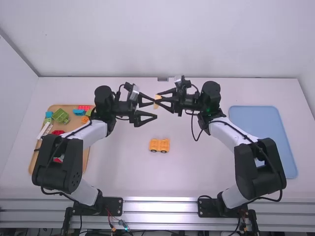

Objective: Assemble lego blocks to make yellow taxi

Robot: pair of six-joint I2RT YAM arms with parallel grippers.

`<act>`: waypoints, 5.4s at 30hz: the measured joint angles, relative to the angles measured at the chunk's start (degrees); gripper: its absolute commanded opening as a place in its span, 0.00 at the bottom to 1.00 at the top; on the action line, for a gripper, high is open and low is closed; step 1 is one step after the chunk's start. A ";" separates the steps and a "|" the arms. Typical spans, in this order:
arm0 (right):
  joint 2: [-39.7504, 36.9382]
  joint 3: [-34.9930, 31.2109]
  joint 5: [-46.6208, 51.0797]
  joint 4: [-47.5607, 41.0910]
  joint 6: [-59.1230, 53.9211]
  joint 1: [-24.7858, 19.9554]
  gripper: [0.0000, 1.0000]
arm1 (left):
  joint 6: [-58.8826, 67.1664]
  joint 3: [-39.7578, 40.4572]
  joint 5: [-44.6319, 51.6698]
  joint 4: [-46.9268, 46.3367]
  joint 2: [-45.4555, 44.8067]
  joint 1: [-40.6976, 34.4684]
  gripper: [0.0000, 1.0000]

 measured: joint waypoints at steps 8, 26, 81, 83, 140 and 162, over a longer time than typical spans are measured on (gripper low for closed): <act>-4.13 3.17 25.09 -39.80 -12.22 -3.96 0.15 | 13.38 0.11 -16.31 -21.09 0.00 0.20 0.99; 2.05 16.85 59.14 -93.53 -46.05 8.13 0.09 | 11.67 1.92 -51.17 -21.79 -0.35 2.03 0.99; 18.56 25.14 62.51 -100.02 -63.56 15.50 0.99 | 21.94 -8.17 -54.71 -25.64 -23.28 6.43 0.99; 16.09 25.14 60.74 -100.02 -63.63 14.45 0.99 | 22.27 -8.83 -54.55 -26.05 -23.34 6.43 0.99; 15.45 -26.10 8.20 -27.50 -84.96 -14.56 0.51 | 75.43 -12.04 3.02 -24.92 9.05 6.43 0.99; 11.08 -21.66 8.50 -36.54 -77.99 -7.32 0.19 | 75.45 -12.02 -16.65 -24.09 13.46 -3.65 0.99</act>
